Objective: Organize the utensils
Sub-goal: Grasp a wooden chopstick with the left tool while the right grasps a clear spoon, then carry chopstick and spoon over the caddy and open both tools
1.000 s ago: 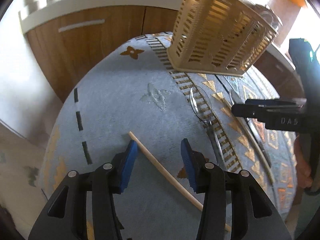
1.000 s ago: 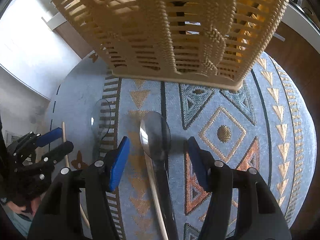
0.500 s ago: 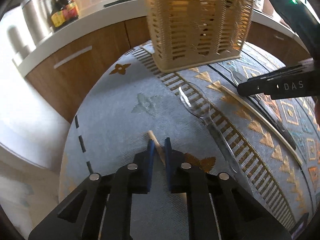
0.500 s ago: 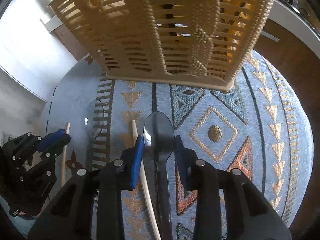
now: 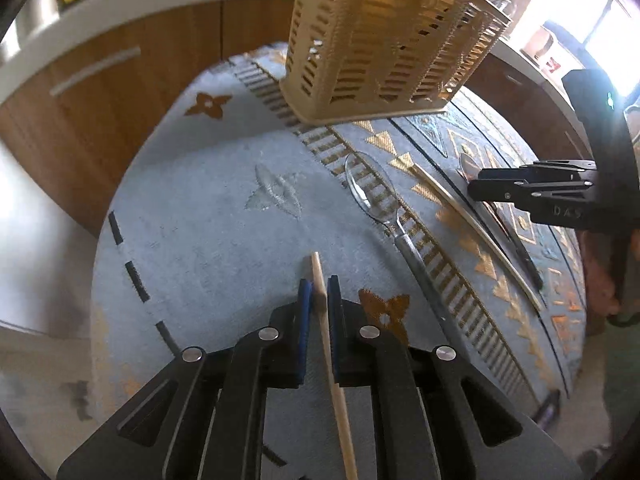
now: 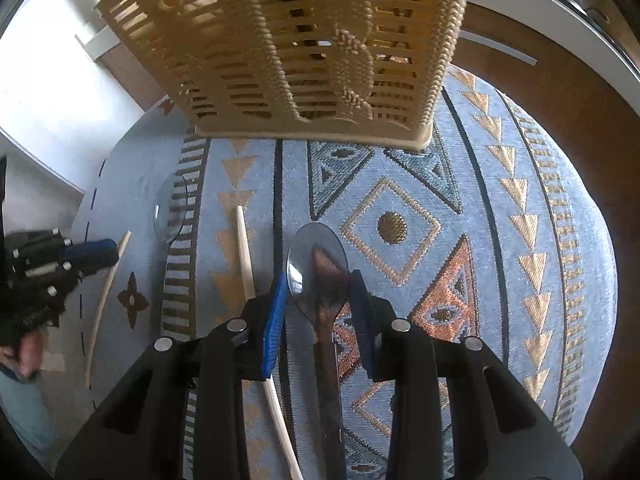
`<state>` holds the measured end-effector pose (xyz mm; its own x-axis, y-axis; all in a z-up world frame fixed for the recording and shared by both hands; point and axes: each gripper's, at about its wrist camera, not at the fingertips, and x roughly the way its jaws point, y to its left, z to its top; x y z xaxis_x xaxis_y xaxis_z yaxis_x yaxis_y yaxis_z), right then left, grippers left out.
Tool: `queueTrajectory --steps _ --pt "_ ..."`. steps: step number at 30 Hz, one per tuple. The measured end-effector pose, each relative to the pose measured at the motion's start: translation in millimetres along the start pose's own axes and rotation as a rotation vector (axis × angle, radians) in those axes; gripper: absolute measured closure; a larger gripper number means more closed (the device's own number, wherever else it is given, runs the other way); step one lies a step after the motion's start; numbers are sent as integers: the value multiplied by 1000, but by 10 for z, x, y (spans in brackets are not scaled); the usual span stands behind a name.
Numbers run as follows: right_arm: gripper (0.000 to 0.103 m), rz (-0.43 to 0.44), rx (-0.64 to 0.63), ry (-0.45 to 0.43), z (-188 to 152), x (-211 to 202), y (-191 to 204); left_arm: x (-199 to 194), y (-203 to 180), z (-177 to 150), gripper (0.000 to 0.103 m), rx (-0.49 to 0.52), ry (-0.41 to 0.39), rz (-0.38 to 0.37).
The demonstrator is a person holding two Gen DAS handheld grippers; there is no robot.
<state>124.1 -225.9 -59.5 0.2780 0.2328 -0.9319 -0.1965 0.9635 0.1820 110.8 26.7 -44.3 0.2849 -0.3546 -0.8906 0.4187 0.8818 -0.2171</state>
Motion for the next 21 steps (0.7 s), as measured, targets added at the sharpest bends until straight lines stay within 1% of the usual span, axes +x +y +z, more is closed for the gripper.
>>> queueTrajectory --steps 1,4,6,8,11,12,14,16,17,18,19,20,21 --pt "74 -6 -9 4 0 -2 7 3 27 26 87 0 13 -4" --pt "74 -17 -25 13 44 66 103 47 31 102 78 25 71 5" --pt "74 -17 -36 27 87 106 146 80 -8 144 74 60 124 9" --pt "74 -15 -42 39 96 123 136 97 -62 157 73 89 154 34" --pt "74 -13 -53 56 99 131 111 161 -226 168 73 179 201 118" --pt "74 -17 -57 60 119 155 141 188 -315 148 73 229 222 166" --pt "72 -18 -62 72 149 168 160 207 -444 118 73 297 229 236" --pt "72 -14 -46 79 170 180 157 213 -490 117 73 310 230 259" --pt "72 -23 -49 81 170 181 168 214 -490 122 73 308 229 259" --pt "72 -40 -63 80 191 201 215 207 -473 131 78 291 229 242" --pt "72 -54 -76 77 214 217 264 205 -476 128 88 279 230 216" --pt "74 -79 -96 69 206 221 314 200 -490 112 91 280 223 212" --pt "74 -102 -120 57 193 222 367 197 -524 85 95 301 209 234"
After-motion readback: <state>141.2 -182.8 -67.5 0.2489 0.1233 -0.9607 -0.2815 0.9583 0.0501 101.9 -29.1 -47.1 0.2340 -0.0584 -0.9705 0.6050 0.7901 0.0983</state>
